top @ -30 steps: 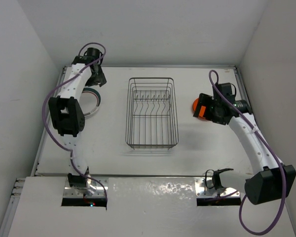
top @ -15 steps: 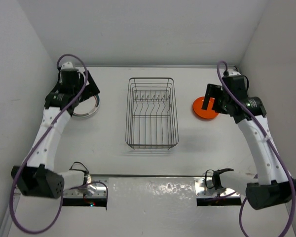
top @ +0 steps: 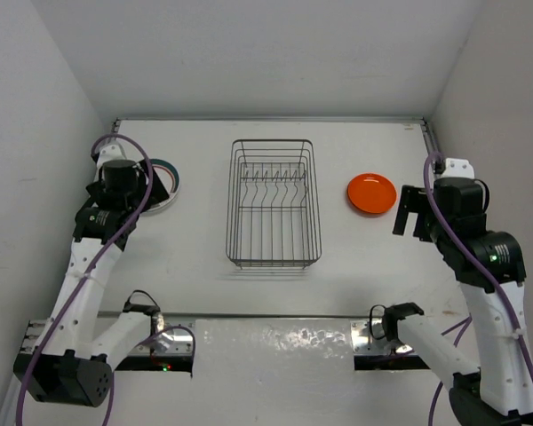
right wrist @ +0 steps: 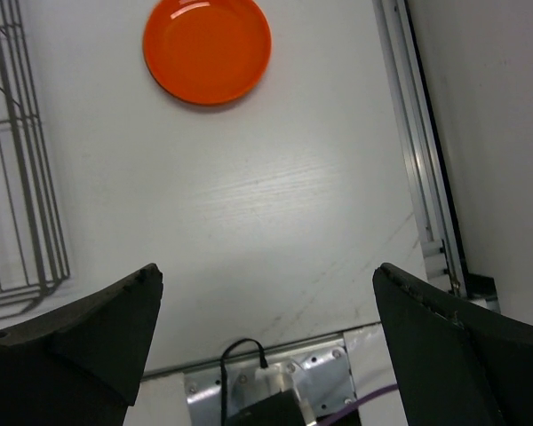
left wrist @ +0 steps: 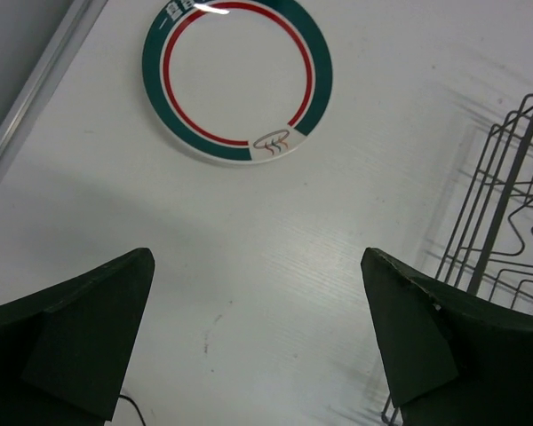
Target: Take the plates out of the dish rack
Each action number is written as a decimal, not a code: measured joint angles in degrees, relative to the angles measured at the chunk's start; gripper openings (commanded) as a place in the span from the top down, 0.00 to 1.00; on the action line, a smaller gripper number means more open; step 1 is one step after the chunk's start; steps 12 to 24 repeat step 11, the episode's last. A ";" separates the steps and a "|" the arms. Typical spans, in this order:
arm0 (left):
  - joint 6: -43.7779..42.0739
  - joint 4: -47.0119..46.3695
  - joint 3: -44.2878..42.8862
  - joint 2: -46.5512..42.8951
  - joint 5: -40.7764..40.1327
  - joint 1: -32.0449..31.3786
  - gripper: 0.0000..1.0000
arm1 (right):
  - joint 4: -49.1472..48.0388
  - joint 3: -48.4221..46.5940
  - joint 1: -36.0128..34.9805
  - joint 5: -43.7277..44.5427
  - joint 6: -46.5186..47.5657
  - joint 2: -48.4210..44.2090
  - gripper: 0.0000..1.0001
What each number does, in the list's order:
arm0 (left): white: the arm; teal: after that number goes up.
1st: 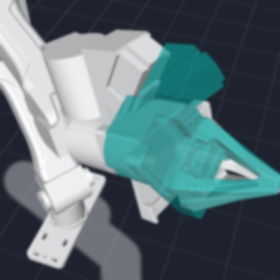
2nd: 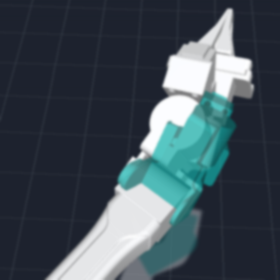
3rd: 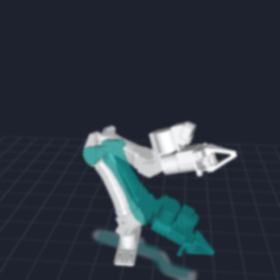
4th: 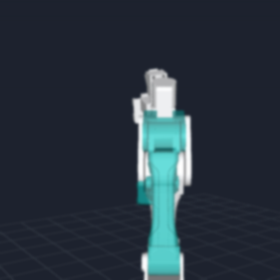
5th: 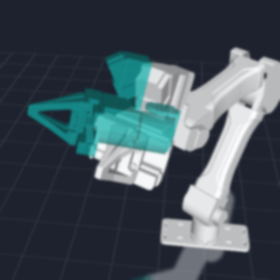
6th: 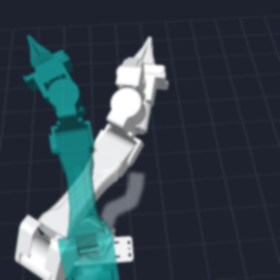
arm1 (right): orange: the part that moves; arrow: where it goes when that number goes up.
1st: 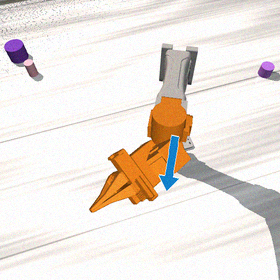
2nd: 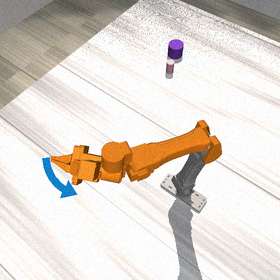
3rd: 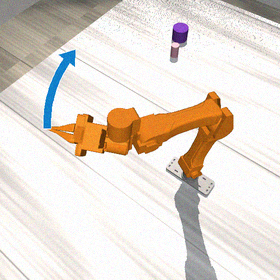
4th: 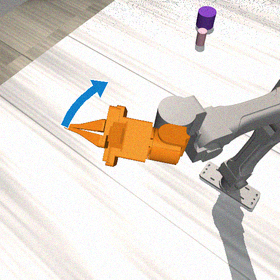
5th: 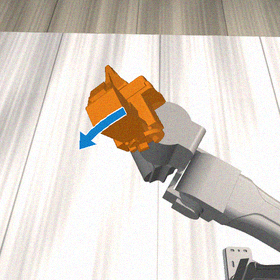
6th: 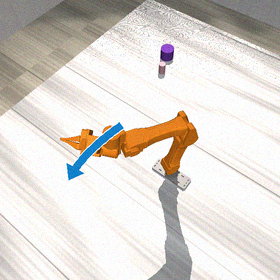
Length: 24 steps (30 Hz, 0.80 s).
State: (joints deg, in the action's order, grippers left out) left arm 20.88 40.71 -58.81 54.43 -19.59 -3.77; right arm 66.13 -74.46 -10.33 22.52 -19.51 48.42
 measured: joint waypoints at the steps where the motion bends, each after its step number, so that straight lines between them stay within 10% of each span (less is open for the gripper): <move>1: -0.22 0.46 0.42 -0.48 -0.37 -0.09 0.00 | 0.87 0.87 0.00 0.22 0.28 -0.98 0.01; 24: -2.01 4.11 0.09 -0.33 -4.26 -3.06 0.00 | 3.58 2.27 0.00 1.53 1.40 -3.15 0.01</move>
